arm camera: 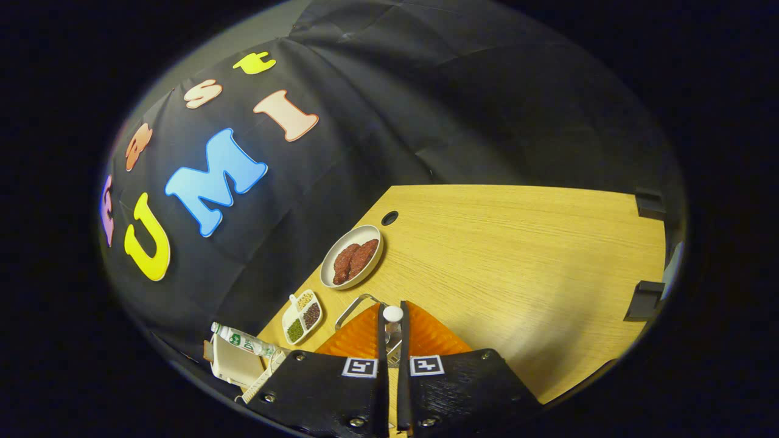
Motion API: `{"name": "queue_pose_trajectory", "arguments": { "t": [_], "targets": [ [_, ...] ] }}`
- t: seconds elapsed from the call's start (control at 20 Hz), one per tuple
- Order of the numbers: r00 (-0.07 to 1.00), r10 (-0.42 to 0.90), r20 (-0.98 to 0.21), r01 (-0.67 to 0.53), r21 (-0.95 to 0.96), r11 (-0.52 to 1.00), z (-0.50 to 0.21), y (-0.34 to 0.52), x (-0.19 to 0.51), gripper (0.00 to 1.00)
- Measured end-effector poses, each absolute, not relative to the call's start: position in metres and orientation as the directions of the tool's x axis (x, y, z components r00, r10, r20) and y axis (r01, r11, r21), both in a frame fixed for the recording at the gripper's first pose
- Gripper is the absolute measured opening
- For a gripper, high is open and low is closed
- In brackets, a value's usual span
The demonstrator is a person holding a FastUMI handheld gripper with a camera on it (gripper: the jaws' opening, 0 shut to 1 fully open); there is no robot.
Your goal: Take the plate from the dish rack, then take the spoon from the basket and place it into the plate.
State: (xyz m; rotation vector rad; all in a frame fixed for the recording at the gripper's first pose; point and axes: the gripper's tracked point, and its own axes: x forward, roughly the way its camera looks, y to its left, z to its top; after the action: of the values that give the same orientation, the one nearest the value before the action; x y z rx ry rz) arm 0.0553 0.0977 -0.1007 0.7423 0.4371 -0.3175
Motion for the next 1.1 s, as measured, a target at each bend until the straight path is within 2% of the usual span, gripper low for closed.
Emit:
{"name": "queue_pose_trajectory", "arguments": {
  "t": [0.35, 0.75, 0.9, 1.1],
  "targets": [
    [0.902, -0.14, -0.408, 0.346, 0.493, 0.798, -0.04, 0.1, 0.044, 0.05],
    [0.938, -0.11, -0.328, 0.2, 0.256, 0.946, 0.025, 0.122, 0.005, 0.05],
    [0.946, -0.055, -0.319, 0.101, 0.13, 0.986, 0.042, 0.152, -0.016, 0.05],
    [0.946, 0.09, -0.313, -0.078, 0.05, 0.996, 0.054, 0.215, -0.052, 0.05]
  ]
}}
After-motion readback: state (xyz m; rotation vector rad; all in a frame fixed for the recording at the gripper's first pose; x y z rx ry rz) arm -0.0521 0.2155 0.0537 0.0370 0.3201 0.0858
